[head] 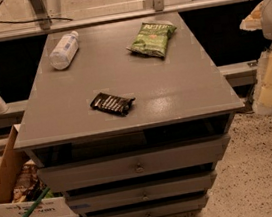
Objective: Pick rxbar chocolate
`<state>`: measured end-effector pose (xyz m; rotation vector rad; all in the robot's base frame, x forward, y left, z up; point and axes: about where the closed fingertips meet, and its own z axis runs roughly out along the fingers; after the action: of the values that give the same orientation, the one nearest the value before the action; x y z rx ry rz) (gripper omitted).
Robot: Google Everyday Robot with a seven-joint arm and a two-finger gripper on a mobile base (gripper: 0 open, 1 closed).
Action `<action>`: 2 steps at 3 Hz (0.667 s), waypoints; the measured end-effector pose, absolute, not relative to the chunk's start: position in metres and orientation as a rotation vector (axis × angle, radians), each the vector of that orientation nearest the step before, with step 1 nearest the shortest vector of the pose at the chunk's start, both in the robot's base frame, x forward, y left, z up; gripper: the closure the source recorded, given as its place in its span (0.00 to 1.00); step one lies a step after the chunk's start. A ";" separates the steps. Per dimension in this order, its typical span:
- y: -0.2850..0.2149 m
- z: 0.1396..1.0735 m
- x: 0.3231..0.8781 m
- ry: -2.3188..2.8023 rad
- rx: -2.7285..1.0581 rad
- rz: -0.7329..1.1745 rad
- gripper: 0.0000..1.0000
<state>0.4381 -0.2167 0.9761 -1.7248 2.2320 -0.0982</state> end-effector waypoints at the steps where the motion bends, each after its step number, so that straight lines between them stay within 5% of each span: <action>1: -0.217 0.976 0.438 2.232 -1.725 -0.098 0.00; 2: -0.212 0.972 0.438 2.194 -1.752 -0.104 0.00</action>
Offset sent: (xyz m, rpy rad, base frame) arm -0.0003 0.0100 -0.0153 0.0000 -0.0135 0.0729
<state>0.4380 -0.2117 0.9721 -1.7517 2.1940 -0.1040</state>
